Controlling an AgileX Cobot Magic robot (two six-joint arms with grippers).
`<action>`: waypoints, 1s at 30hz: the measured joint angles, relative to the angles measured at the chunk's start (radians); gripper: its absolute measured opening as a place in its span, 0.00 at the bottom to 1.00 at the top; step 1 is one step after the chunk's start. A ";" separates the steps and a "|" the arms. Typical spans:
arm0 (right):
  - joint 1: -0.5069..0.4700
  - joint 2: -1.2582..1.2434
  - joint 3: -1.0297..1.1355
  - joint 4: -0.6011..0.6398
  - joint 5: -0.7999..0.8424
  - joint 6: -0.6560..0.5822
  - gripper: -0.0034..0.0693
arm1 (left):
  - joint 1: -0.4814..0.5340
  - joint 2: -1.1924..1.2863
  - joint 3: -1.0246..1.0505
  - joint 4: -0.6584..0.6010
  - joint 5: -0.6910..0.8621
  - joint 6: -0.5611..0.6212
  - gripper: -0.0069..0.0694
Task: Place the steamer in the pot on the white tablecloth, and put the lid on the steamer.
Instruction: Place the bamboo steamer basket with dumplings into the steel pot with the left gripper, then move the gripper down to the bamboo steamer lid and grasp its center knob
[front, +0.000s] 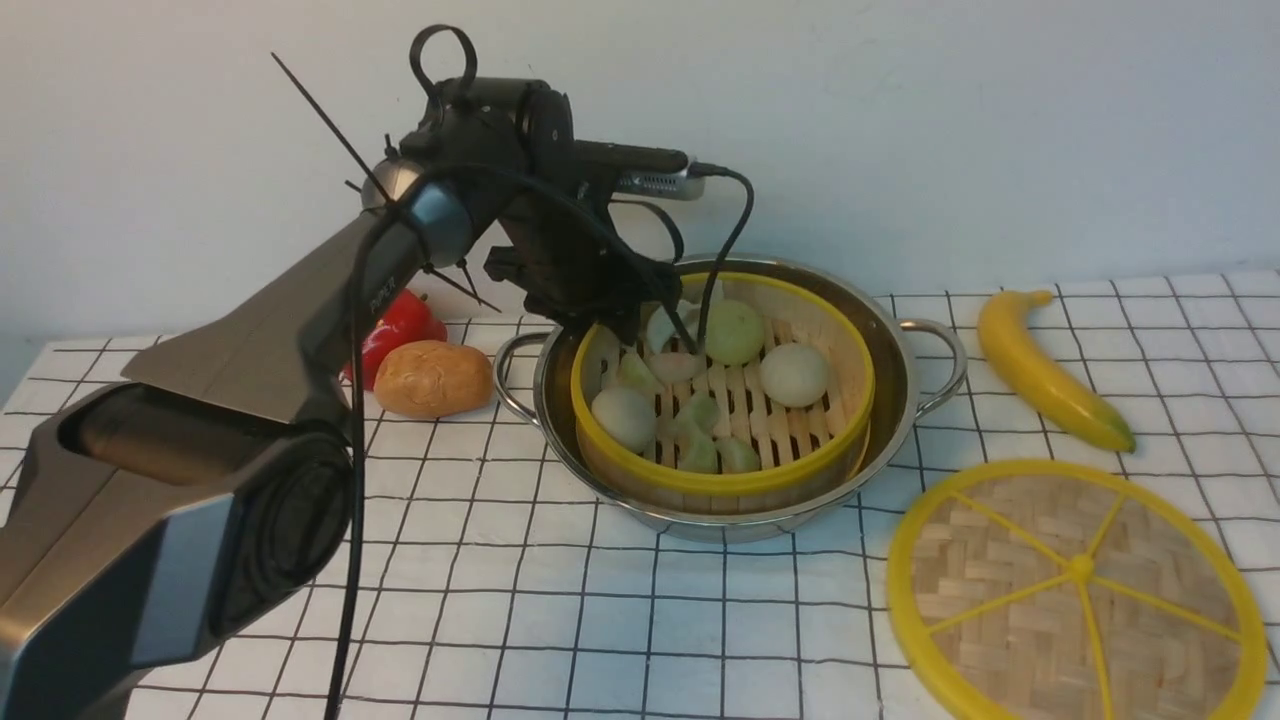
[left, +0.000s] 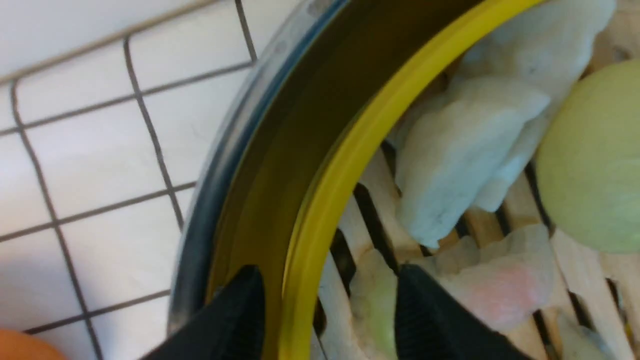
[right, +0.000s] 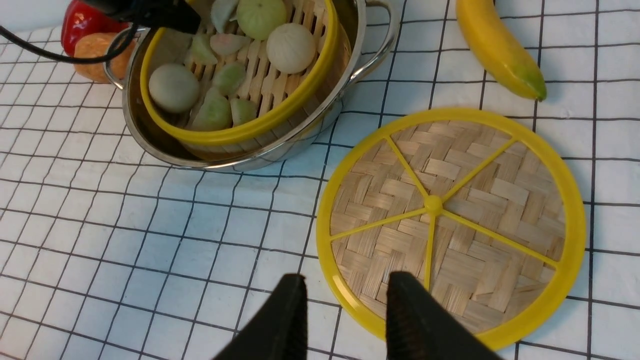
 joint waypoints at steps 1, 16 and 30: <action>0.000 0.000 0.000 0.002 0.000 0.000 0.38 | 0.000 -0.017 0.000 0.009 0.000 0.001 0.57; 0.000 0.098 0.000 0.069 -0.002 -0.047 0.38 | 0.000 -0.302 0.009 0.164 0.067 0.024 0.41; 0.000 0.454 -0.002 0.080 -0.118 -0.175 0.38 | 0.000 -0.711 0.108 0.060 0.068 0.062 0.06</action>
